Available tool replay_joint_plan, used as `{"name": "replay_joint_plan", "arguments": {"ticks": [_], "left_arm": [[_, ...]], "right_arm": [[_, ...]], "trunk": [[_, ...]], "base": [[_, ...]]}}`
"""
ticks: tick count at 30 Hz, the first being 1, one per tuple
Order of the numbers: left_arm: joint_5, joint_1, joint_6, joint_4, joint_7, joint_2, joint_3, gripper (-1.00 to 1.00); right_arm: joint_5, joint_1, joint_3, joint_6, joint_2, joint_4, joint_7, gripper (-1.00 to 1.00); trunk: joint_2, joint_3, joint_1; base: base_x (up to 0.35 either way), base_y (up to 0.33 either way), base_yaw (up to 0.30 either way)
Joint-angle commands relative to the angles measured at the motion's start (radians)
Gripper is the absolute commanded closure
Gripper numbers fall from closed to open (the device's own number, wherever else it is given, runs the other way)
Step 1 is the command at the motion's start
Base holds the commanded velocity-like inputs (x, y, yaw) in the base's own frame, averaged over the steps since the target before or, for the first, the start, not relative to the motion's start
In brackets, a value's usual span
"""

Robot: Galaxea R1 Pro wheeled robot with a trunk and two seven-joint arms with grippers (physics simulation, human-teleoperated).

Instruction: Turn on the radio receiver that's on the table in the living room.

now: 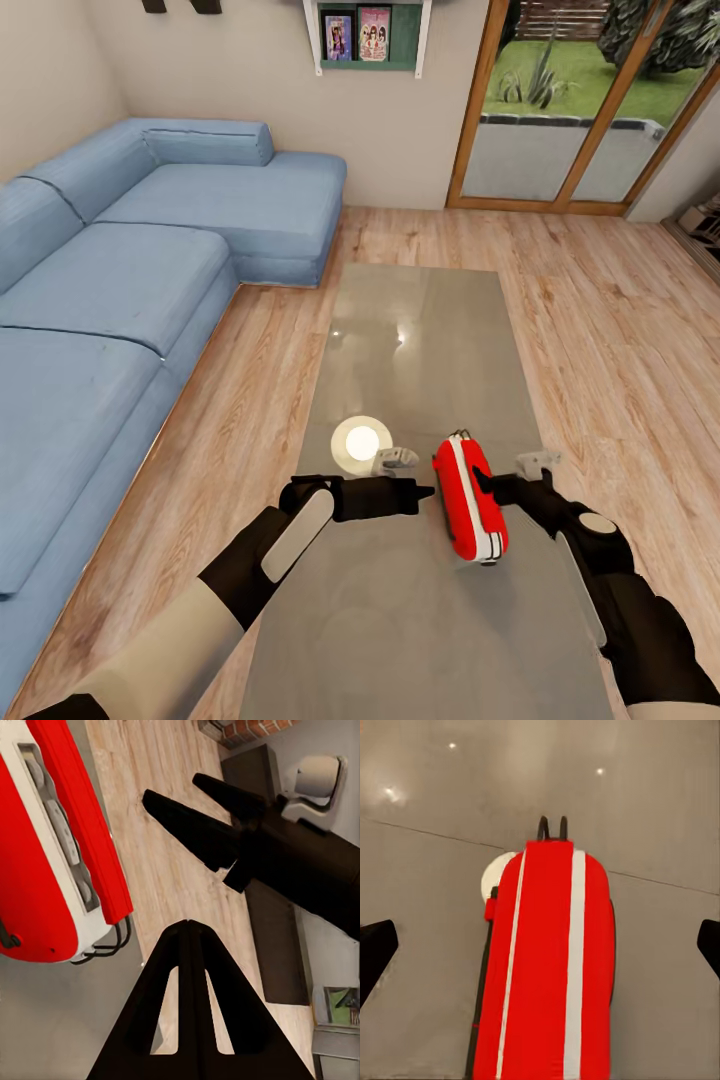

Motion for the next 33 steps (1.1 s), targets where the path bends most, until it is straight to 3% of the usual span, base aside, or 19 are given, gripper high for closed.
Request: {"name": "replay_joint_plan", "arguments": {"ticks": [1, 4, 6, 8, 14, 22, 33], "left_arm": [[0.000, 0.000, 0.000, 0.000, 0.000, 0.000, 0.000, 1.00], [-0.003, 0.000, 0.000, 0.004, 0.000, 0.000, 0.000, 1.00], [-0.004, 0.000, 0.000, 0.005, 0.000, 0.000, 0.001, 1.00], [-0.005, 0.000, 0.000, 0.004, 0.001, 0.000, 0.001, 1.00], [-0.007, 0.000, 0.001, 0.002, 0.006, 0.000, 0.001, 1.00], [-0.008, 0.000, 0.009, -0.005, 0.009, 0.000, -0.005, 1.00], [-0.008, 0.000, 0.004, -0.005, 0.009, 0.000, -0.005, 1.00]], "right_arm": [[0.001, 0.001, -0.001, 0.038, -0.003, -0.030, 0.018, -1.00], [0.002, 0.001, -0.007, 0.097, -0.015, -0.073, 0.053, -1.00], [0.002, -0.001, -0.008, 0.104, -0.028, -0.079, 0.058, -1.00], [-0.002, -0.002, -0.009, 0.110, -0.058, -0.083, 0.062, -1.00], [-0.009, -0.003, -0.016, 0.112, -0.097, -0.082, 0.102, -1.00], [-0.006, -0.003, -0.098, 0.113, -0.105, -0.079, 0.149, -1.00], [-0.001, -0.003, -0.108, 0.113, -0.106, -0.075, 0.151, -1.00]], "trunk": [[0.000, 0.000, 0.000], [0.000, 0.000, 0.000], [0.000, 0.000, 0.000], [0.000, 0.000, 0.000], [0.000, 0.000, 0.000], [0.000, 0.000, 0.000], [0.000, 0.000, 0.000]], "base": [[0.000, 0.000, 0.000], [0.000, 0.000, 0.000], [0.000, 0.000, 0.000], [0.000, 0.000, 0.000], [0.000, 0.000, 0.000], [-0.180, 0.000, 0.000], [-0.341, 0.000, 0.000]]}}
